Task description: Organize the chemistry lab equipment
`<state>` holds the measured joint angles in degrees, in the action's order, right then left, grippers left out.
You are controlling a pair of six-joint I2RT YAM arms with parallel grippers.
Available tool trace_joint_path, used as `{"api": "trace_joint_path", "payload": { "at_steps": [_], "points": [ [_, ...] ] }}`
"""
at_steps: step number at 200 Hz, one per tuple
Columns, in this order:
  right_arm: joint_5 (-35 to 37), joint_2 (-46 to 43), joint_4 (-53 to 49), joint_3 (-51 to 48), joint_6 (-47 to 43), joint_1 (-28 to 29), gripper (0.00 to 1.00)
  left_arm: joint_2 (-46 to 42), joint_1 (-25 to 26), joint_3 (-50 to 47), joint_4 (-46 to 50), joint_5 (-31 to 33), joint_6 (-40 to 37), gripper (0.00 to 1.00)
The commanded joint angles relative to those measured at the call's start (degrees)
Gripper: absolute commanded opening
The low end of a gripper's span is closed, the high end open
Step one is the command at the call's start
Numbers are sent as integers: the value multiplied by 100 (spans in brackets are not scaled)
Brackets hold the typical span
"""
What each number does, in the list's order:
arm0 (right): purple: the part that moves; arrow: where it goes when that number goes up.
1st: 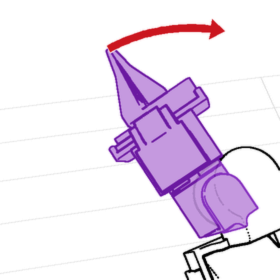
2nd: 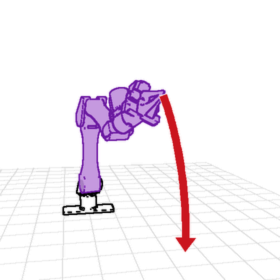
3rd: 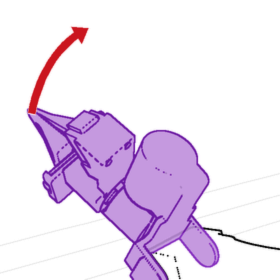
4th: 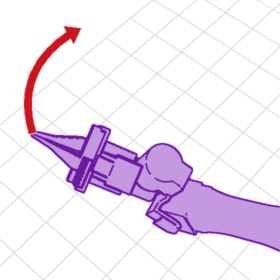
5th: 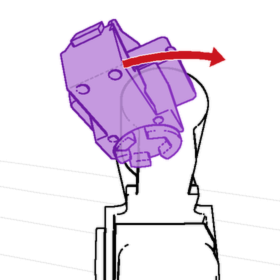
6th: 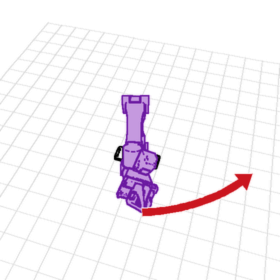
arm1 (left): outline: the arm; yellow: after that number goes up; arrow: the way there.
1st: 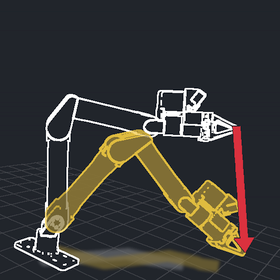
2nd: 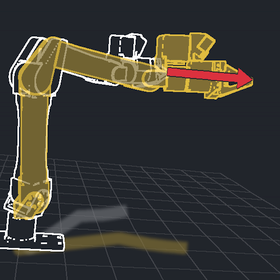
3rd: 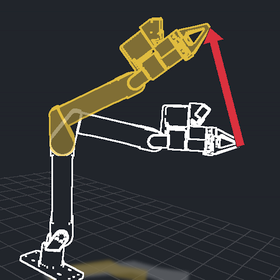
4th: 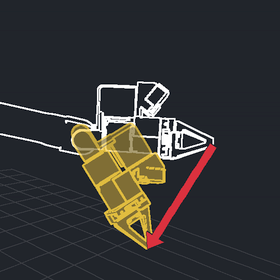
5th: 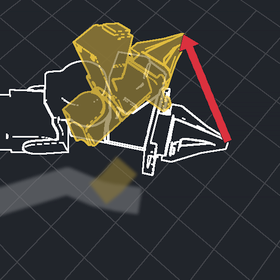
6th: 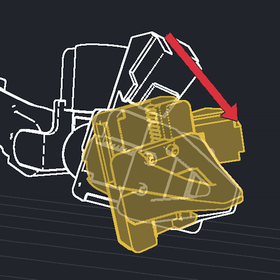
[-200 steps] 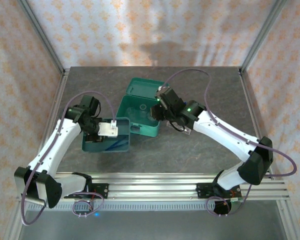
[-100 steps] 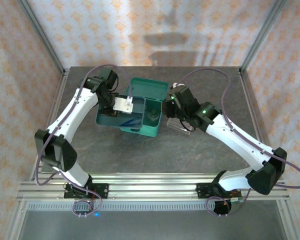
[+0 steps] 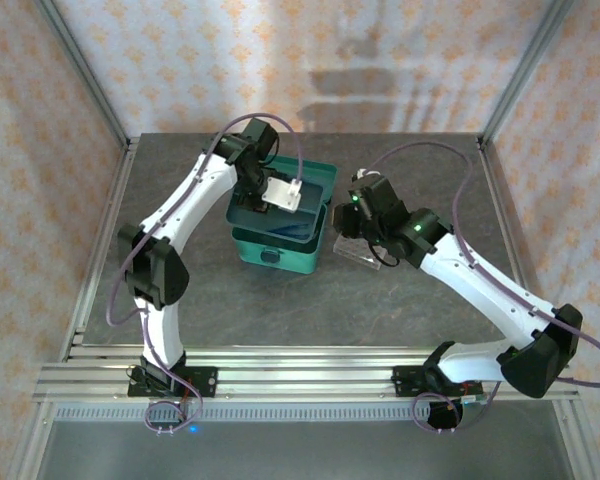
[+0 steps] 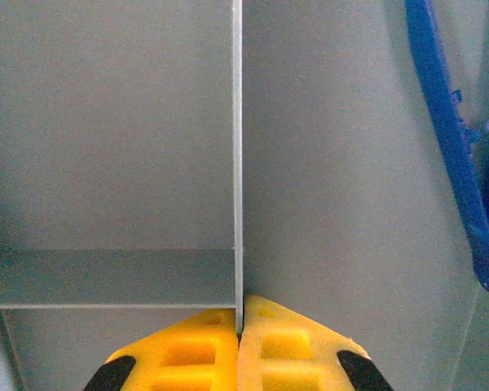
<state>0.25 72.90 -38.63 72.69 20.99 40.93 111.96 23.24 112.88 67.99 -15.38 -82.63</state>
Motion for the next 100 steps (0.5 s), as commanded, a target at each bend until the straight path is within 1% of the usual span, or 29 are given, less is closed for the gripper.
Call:
{"api": "trace_joint_path", "payload": {
  "at_steps": [1, 54, 100],
  "points": [
    [133, -153, -56, -107, 99, -40, 34, 239, 63, 353, 231, 77, -96, 0],
    [241, -223, -118, -106, 65, -40, 34, 422, 108, 343, 485, -4, -58, 0],
    [255, -245, -124, -123, 71, -50, 34, 387, 153, 138, 446, -49, -50, 0]
  ]
}}
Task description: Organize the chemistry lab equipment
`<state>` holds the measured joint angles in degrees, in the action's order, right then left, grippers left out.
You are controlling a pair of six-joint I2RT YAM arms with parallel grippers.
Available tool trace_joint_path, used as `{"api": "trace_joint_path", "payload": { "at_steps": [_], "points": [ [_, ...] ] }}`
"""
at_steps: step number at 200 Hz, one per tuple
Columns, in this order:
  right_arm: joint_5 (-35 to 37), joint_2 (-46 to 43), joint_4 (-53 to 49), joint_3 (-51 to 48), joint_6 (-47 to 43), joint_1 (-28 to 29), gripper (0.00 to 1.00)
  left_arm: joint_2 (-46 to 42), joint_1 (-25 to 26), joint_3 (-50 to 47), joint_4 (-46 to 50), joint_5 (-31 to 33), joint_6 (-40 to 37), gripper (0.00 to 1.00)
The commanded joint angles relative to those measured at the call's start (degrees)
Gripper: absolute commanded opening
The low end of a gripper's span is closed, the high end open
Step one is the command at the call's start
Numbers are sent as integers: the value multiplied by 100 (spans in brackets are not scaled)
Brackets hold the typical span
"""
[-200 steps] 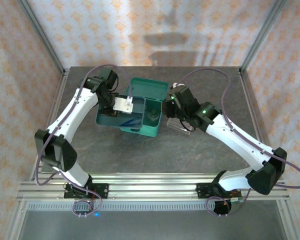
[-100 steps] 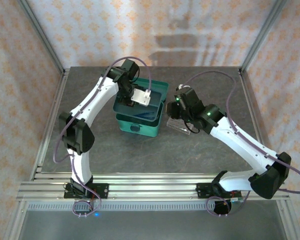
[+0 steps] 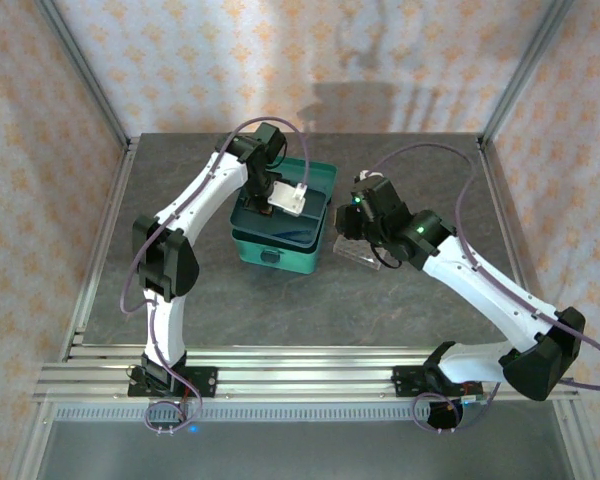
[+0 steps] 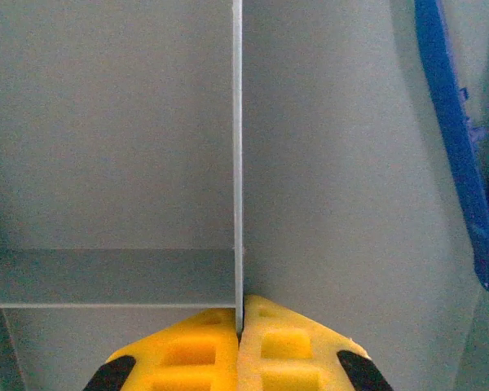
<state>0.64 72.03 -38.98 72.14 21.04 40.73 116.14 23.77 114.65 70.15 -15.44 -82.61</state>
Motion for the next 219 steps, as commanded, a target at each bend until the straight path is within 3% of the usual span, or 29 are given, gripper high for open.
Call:
{"api": "trace_joint_path", "payload": {
  "at_steps": [1, 219],
  "points": [
    [216, -165, -95, -68, 67, -30, 34, -25, 101, -39, 228, -44, -49, 0],
    [314, -383, -248, -200, 72, -26, 34, 212, 168, -596, 298, -137, 532, 0]
  ]
}}
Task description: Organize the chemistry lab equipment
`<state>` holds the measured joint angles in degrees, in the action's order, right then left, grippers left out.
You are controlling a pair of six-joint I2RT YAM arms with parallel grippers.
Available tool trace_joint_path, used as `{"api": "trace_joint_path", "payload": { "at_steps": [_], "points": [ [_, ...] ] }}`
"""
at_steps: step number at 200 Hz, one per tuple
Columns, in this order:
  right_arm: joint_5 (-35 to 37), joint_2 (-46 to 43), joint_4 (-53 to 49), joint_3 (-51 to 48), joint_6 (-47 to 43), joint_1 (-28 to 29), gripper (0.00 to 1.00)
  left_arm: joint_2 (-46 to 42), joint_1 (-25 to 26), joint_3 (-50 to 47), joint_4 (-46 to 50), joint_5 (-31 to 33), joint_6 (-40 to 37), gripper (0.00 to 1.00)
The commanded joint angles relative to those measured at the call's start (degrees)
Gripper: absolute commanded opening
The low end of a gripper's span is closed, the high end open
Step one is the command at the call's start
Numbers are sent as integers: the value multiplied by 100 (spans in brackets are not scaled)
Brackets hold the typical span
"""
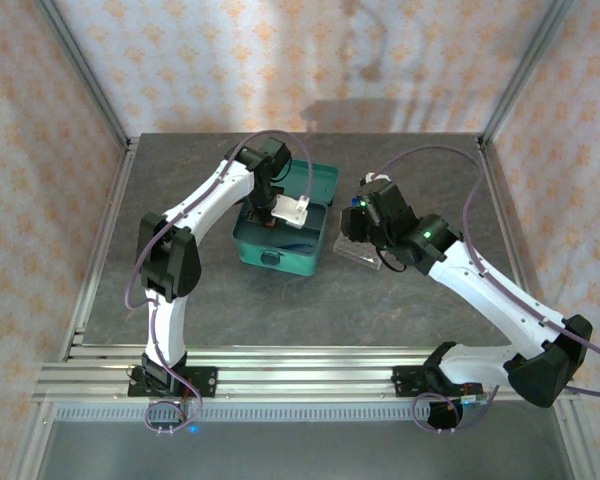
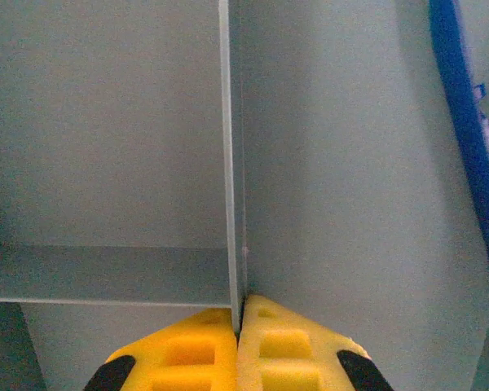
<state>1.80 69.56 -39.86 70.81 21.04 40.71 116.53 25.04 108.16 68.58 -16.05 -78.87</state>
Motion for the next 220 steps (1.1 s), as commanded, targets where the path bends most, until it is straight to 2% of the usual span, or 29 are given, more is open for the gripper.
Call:
{"api": "trace_joint_path", "payload": {
  "at_steps": [1, 16, 31, 92, 133, 181, 220],
  "points": [
    [198, -136, -160, -73, 71, -27, 34, 179, 43, 63, 473, -74, 169, 0],
    [209, -136, -145, -84, 95, -28, 35, 332, 41, 243, 775, -132, 305, 0],
    [232, -136, -154, -73, 95, -28, 40, 424, 30, 293, 1010, -239, 399, 0],
    [204, -136, -174, -41, 85, -23, 41, 256, 32, -47, 1025, -633, 945, 0],
    [206, -350, -171, -82, 140, -28, 41, 154, 45, -244, 714, -843, 2228, 0],
    [165, -333, -119, -156, 179, -28, 41, -567, 59, -1218, -219, -973, 3690, 0],
    [53, -196, -91, -104, 223, -27, 40, -671, 81, -1177, -327, -967, 4696, 0]
  ]
}}
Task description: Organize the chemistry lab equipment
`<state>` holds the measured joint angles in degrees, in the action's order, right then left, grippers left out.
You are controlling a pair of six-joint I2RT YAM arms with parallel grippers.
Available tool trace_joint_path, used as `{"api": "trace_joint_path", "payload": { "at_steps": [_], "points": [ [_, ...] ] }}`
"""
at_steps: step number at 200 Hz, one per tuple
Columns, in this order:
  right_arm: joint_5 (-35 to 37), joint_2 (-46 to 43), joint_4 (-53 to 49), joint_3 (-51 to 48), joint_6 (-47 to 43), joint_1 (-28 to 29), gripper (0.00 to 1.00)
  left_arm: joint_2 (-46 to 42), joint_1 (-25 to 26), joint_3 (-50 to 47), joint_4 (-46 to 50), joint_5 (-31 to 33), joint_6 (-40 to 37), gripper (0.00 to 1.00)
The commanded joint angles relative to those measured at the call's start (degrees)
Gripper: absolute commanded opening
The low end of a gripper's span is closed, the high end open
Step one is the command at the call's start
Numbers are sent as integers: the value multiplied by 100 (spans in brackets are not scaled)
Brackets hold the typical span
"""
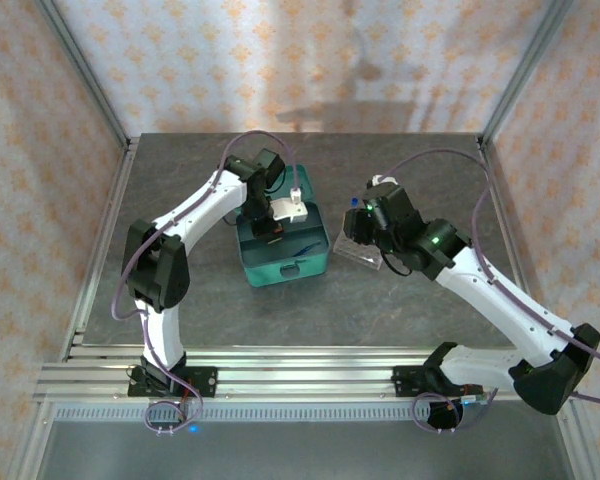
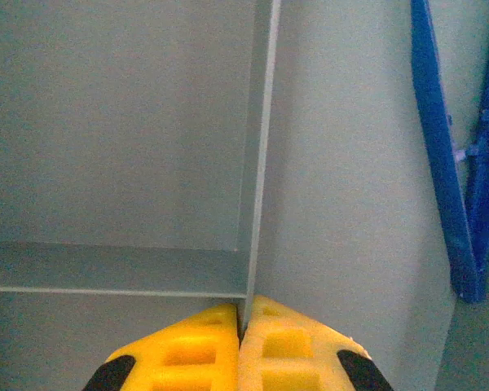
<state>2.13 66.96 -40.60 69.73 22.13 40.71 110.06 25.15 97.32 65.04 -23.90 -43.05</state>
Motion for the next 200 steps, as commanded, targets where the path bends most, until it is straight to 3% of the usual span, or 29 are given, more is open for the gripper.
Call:
{"api": "trace_joint_path", "payload": {
  "at_steps": [1, 65, 123, 146, 200],
  "points": [
    [18, 63, -13, 0, 115, -28, 40, -26, 70, -87, 27, -184, 1141, 0],
    [-115, 63, -5, -74, 299, -30, 41, -27, 74, -200, -130, -567, 2625, 0],
    [-154, 63, -27, -39, 283, -28, 41, -427, 75, -306, -356, -628, 3182, 1],
    [-210, 65, -4, -48, 274, -28, 44, -574, 72, -304, -266, -434, 3031, 5],
    [-456, 225, 176, -183, 364, -26, 51, -1132, 76, -423, -217, -579, 2822, 32]
  ]
}}
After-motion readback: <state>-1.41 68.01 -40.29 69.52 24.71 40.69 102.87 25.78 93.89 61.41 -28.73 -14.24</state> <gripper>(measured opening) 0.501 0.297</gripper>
